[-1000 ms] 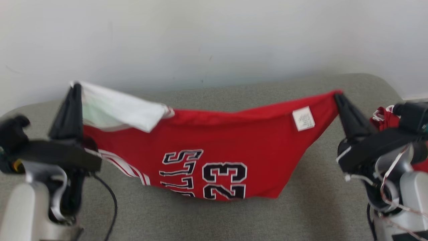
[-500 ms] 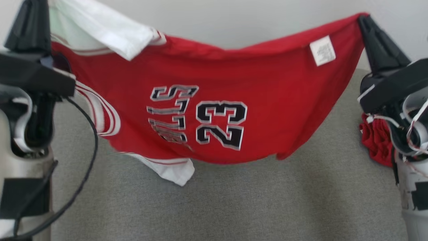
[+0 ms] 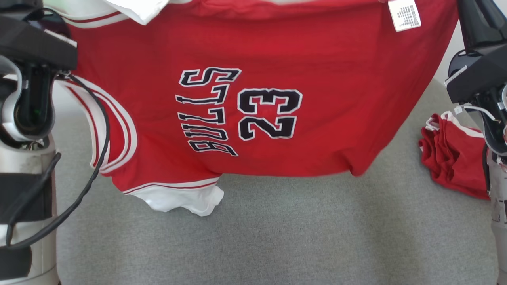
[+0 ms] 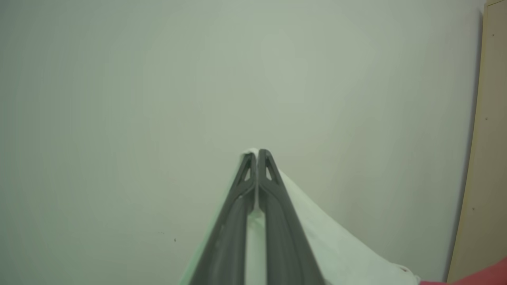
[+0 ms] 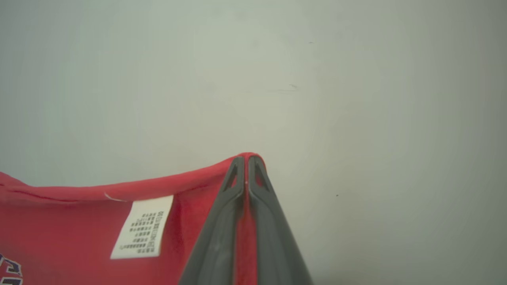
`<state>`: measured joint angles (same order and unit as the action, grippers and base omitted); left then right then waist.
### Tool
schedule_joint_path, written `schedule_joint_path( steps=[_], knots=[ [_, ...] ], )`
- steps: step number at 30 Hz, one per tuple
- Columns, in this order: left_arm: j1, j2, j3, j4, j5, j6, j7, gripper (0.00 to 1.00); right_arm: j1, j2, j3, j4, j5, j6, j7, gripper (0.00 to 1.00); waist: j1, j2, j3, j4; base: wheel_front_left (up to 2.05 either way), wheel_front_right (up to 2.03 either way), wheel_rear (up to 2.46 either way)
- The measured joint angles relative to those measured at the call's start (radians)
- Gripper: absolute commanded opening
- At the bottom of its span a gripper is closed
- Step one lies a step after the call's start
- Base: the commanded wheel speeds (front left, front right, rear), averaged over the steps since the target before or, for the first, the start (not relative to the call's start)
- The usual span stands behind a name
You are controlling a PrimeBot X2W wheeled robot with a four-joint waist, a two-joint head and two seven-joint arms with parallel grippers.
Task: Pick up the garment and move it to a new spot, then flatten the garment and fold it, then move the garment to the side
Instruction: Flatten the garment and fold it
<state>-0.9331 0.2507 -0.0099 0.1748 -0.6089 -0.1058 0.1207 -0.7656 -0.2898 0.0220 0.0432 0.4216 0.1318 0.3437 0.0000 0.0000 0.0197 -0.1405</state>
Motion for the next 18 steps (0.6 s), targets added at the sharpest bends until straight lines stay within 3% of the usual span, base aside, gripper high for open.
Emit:
schedule_joint_path(
  steps=[8,18],
  knots=[
    [-0.1,-0.002,-0.027,0.035,0.004,0.014,0.041,0.0,-0.065,-0.025,0.039,0.041,-0.004,0.0,0.037,0.0,0.0001,0.0,0.08,-0.012,0.0,0.0,0.0],
    [-0.416,0.032,-0.067,0.087,0.102,0.035,0.0,0.0,-0.325,-0.026,0.086,0.143,-0.041,0.0,0.001,0.0,0.0003,0.0001,0.289,-0.031,0.0,0.0,0.0]
  ],
)
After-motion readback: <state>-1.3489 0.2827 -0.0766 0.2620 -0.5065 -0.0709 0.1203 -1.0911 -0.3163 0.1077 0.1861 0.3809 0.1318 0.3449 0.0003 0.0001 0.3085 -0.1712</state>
